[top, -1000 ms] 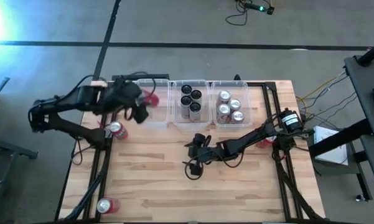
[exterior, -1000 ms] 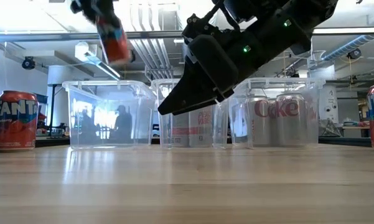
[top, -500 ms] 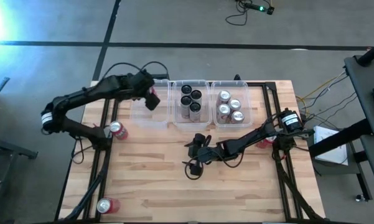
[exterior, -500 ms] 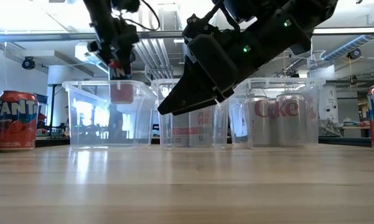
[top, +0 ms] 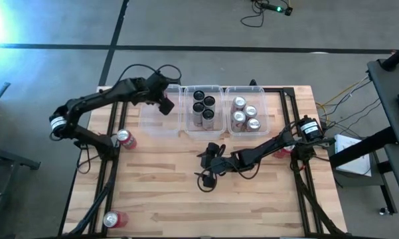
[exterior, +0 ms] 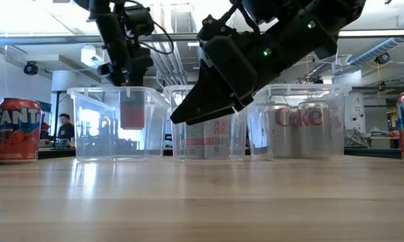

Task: Sort soda cans
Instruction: Put the top middle red soda can into the left transparent bin

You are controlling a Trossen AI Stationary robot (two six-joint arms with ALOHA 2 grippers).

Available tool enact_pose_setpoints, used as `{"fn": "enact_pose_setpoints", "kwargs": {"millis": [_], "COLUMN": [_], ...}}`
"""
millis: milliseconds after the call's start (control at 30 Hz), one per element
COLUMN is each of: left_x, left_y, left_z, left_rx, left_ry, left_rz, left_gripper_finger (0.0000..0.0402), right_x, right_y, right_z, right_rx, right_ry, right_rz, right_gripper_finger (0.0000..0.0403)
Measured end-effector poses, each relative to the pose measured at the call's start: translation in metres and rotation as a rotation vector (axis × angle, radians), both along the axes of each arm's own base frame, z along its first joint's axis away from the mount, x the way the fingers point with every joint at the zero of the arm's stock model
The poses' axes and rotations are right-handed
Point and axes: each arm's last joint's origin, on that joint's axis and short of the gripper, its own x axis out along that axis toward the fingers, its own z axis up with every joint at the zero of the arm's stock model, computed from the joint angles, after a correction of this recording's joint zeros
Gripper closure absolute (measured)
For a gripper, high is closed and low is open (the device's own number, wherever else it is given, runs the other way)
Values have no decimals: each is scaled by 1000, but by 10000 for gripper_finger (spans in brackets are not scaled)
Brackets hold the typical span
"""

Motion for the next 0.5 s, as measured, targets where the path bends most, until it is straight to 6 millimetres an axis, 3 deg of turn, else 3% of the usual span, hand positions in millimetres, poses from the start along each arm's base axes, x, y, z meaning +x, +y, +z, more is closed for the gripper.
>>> {"fn": "enact_pose_setpoints", "kwargs": {"millis": [500], "left_x": [-5], "left_y": [10], "left_z": [-27], "left_rx": [-24], "left_ry": [-49], "left_rz": [38], "left_gripper_finger": [112], "right_x": [0], "right_y": [0], "right_z": [0], "right_rx": [2], "right_ry": [0], "right_rz": [-1], "right_gripper_finger": [35]}}
